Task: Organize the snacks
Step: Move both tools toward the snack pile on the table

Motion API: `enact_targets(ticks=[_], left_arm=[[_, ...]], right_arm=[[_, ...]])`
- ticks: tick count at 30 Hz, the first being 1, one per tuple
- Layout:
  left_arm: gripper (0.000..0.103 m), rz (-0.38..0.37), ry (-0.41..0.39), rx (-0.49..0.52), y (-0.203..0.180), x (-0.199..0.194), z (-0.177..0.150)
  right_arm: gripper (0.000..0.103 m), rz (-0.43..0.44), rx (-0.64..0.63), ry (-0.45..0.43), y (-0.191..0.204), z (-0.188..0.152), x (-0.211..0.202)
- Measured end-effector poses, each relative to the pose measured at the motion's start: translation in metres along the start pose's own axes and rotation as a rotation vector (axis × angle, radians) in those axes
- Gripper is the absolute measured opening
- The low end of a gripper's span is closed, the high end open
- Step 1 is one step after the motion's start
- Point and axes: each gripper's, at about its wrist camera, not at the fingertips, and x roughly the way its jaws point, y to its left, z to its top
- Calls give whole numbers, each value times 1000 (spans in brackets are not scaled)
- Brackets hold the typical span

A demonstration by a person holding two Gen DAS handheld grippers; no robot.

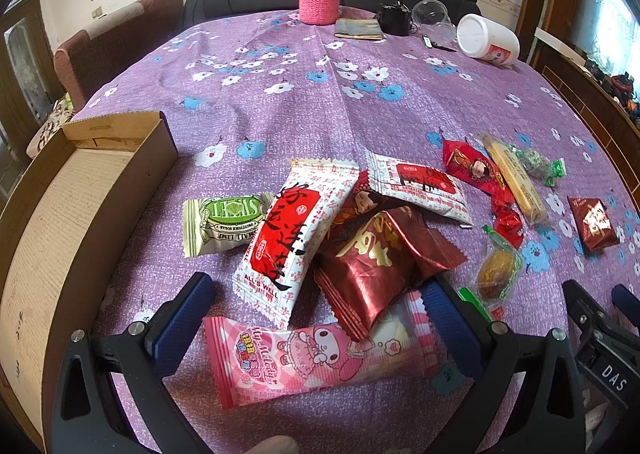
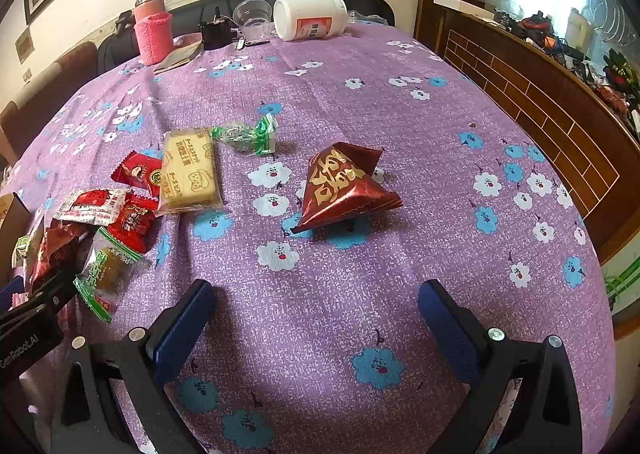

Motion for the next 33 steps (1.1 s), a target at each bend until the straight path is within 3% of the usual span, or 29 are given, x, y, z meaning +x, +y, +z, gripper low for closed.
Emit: enact_targets(ticks=[28,33], left_arm=[[103,4,-2,-4,-4,-4,-6],[103,-10,28,23,-3,-13,-16]], right_arm=[[102,0,0,1,0,0,0],[102,0,0,2,0,0,0]])
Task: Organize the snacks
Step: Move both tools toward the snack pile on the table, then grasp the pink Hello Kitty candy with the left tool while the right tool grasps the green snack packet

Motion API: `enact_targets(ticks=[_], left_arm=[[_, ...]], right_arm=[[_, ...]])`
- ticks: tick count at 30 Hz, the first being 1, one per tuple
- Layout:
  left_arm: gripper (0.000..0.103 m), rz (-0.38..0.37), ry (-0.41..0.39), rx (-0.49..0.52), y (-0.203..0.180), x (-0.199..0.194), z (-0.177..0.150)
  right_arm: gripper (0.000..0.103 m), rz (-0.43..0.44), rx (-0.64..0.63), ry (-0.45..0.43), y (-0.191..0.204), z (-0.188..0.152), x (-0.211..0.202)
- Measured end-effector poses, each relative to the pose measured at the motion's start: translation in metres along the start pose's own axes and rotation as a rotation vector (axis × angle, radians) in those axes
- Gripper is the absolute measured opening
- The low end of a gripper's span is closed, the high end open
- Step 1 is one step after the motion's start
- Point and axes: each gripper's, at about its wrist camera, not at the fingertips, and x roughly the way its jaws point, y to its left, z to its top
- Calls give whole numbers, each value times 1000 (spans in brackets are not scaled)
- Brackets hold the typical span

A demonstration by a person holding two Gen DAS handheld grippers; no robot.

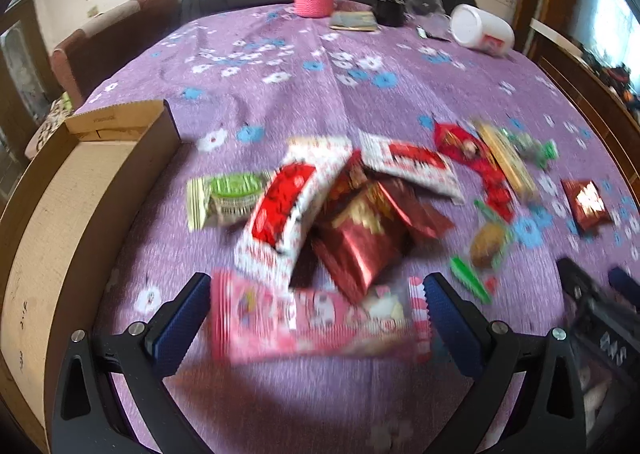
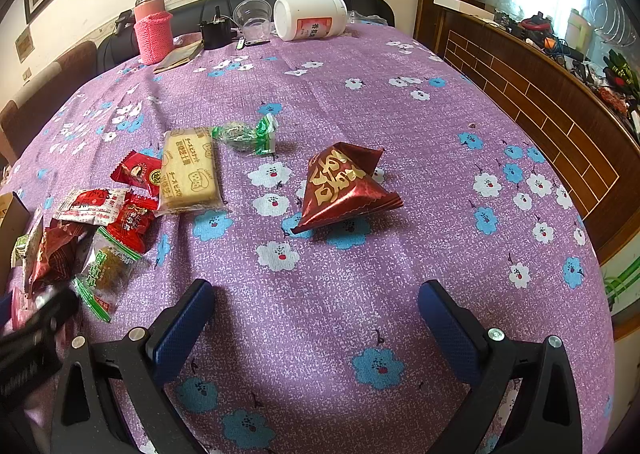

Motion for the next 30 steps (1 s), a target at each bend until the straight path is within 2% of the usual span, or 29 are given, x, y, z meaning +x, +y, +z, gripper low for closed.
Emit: enact_targets(ticks=[3,8,12,16,17,18,19,20,22,24,26,27,28,30], left_arm=[[103,-28,7,42,0,-7,-11],[103,-42,30,54,6,-18,-25],[103,-50,30,68,13,-27,-37],[103,-82,103,117,16,-32,-42],[102,-99,117,121,18,-35,-42],[93,-130,118,112,23,-40,-44],[89,-184,107,88,31,-49,-45],[85,-218,91,69,39,-57,-46],[85,-266,19,20,60,-76,-46],[85,-321,-52,-47,84,-90,-44],[85,-339,-63,-102,97,-92,-42],[85,-342,-61,-116,102,-91,-41],[85,-348,-53,-109,105,-92,-41],[84,-349,-27,-78,103,-89,-38]], right_arm=[[102,0,0,0,0,0,0],[102,1,-1,2,0,0,0],[102,16,-14,66,-6,6,4],[102,30,-56,100,-3,5,5],[102,45,-76,126,-4,7,6],[101,47,-81,162,-6,9,6],[91,31,-63,189,-11,11,2],[88,38,-50,168,-13,12,-9],[88,90,-58,109,-11,16,-30],[88,209,-64,66,0,20,-50],[87,295,-79,75,17,22,-53],[81,327,-85,86,27,23,-49],[70,343,-88,94,36,23,-44],[64,336,-83,112,52,25,-28]])
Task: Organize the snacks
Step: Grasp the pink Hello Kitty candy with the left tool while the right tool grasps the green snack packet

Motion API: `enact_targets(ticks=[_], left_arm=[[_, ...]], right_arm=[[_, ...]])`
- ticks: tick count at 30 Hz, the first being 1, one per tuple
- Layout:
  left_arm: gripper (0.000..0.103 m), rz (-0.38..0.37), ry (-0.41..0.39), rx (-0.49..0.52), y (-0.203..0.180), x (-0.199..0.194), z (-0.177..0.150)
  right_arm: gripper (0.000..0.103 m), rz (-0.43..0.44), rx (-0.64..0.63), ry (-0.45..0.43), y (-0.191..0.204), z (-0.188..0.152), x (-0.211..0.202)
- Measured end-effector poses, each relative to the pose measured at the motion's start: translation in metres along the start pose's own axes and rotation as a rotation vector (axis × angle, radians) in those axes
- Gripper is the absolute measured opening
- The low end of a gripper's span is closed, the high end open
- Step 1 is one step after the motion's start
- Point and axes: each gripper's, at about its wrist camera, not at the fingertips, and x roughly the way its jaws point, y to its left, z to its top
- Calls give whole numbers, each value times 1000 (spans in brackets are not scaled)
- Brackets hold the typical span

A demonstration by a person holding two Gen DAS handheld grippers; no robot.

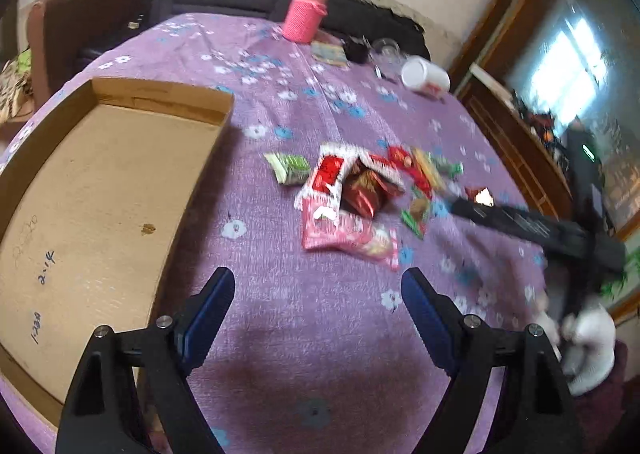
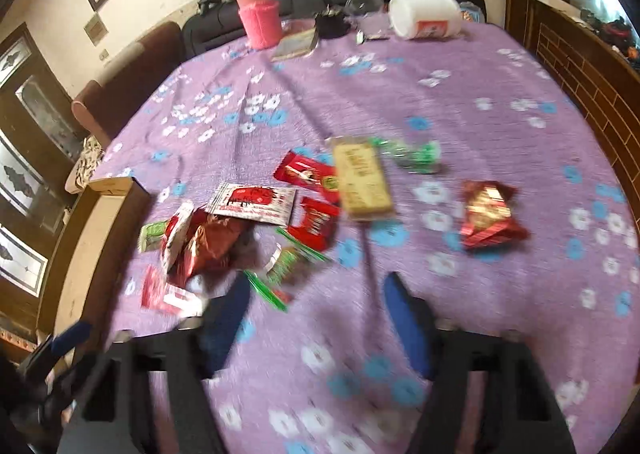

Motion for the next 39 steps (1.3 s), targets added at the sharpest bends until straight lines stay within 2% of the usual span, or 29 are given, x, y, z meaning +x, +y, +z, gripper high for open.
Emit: enact_targets(ticks=[1,3,5,6,11,13,16,17,19,20,21,23,26,28,29,30,33,36,39], left_arm=[[82,2,15,4,0,2,1],[64,-18,41,25,-4,7,3],[64,-4,54,71,-14,15,9],[64,10,45,106,-21,17,13],[63,30,35,324,-60,48,38],[63,65,77,389,-65,70,42],[63,66,175,432,-65,89,34],[62,66,171,443,-65,88,32],[46,14,214,445,-65,81,26],[26,-24,253,434,-65,78,22],[21,-59,293,421,-65,76,16],[21,-70,300,441,-64,66,5],[25,-91,242,440,-62,46,4],[43,-65,166,491,-69,37,8],[57,-40,139,520,-74,36,10],[60,-13,100,581,-83,37,10],[60,38,74,702,-102,53,7],[60,63,103,781,-115,74,5],[58,82,166,861,-123,96,-7]], right_arm=[[63,1,18,6,1,1,8],[60,-7,43,18,4,2,26],[54,-15,51,15,8,2,35],[37,-25,40,-3,12,2,33],[36,-17,20,4,15,-2,38],[36,-3,16,11,12,-8,33],[36,17,9,19,4,-18,24],[36,19,6,20,2,-20,22],[36,24,3,25,-2,-25,20],[36,33,3,24,-5,-28,17],[36,36,5,24,-7,-30,16],[36,46,14,18,-12,-33,12],[36,61,30,6,-20,-37,9],[36,73,47,3,-24,-39,7],[36,79,56,0,-25,-40,4],[36,85,61,-5,-26,-40,2],[36,94,68,-29,-30,-43,-9],[36,107,77,-39,-33,-46,-20],[36,119,74,-48,-32,-49,-29]])
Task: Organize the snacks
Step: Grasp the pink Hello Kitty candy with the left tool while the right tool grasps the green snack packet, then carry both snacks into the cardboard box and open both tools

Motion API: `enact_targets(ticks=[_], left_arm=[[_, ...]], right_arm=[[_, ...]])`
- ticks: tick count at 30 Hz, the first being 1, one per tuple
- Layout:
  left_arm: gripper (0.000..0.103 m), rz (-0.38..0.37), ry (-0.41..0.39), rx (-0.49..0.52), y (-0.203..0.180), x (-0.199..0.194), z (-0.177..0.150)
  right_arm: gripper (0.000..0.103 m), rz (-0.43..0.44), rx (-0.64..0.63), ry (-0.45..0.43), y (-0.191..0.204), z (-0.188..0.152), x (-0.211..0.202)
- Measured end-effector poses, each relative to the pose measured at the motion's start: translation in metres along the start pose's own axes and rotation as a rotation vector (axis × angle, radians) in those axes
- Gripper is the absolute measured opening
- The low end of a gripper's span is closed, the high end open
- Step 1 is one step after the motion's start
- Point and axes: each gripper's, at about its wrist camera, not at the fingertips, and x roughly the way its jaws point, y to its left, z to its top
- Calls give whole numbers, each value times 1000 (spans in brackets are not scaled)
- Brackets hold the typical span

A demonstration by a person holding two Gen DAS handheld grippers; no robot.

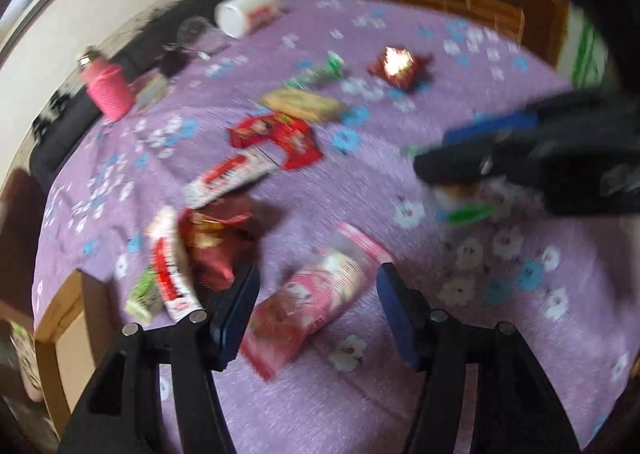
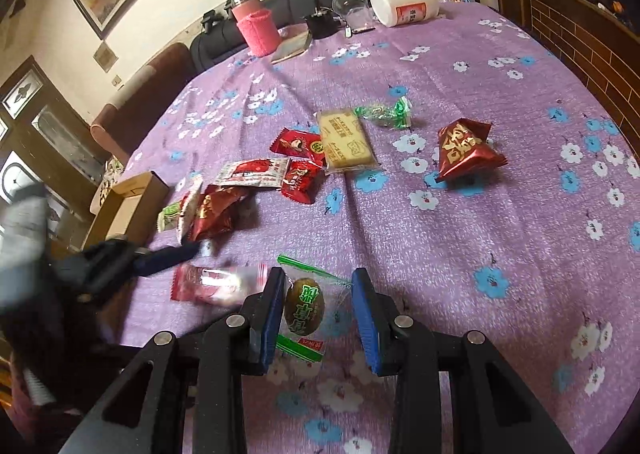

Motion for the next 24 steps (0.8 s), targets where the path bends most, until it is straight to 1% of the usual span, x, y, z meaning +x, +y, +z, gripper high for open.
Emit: enact_targets(ticks=[1,2,3,4,6,9,12,13,15,17,18,19,22,24], left_arm=[[53,-10,-16,0,0,-2,0],[36,-44,-3,-8,0,-2,-1],[23,-97,9,-36,2,-4,-3],[23,-100,12,-50,1,-3,-4],[22,-74,10,-91,5,-6,-11],[22,-126,-35,-240,24,-23,-27],[22,-158,-113,-415,53,-60,-52],[22,-145,-139,-483,66,-76,-65],[23,-102,-170,-578,87,-100,-88],[23,-27,-183,-682,115,-119,-118],[23,32,-175,-726,130,-126,-135],[23,66,-167,-755,140,-129,-147],[23,165,-115,-867,174,-130,-192],[23,207,-85,-910,188,-127,-214]], right_arm=[[36,11,1,-1,1,0,-2],[36,19,3,-2,1,-1,-4],[36,29,5,-4,3,-1,-6],[36,35,4,-7,4,-1,-7],[36,48,-4,-17,10,-1,-10],[37,76,-18,-28,23,-2,-16],[37,114,-47,-25,45,0,-19],[37,135,-66,-23,58,2,-20],[37,174,-108,-14,84,4,-18],[37,217,-157,4,116,4,-11],[37,244,-188,20,137,3,-5],[37,269,-219,40,159,1,2],[37,314,-298,90,212,-9,26],[37,326,-347,131,248,-20,48]])
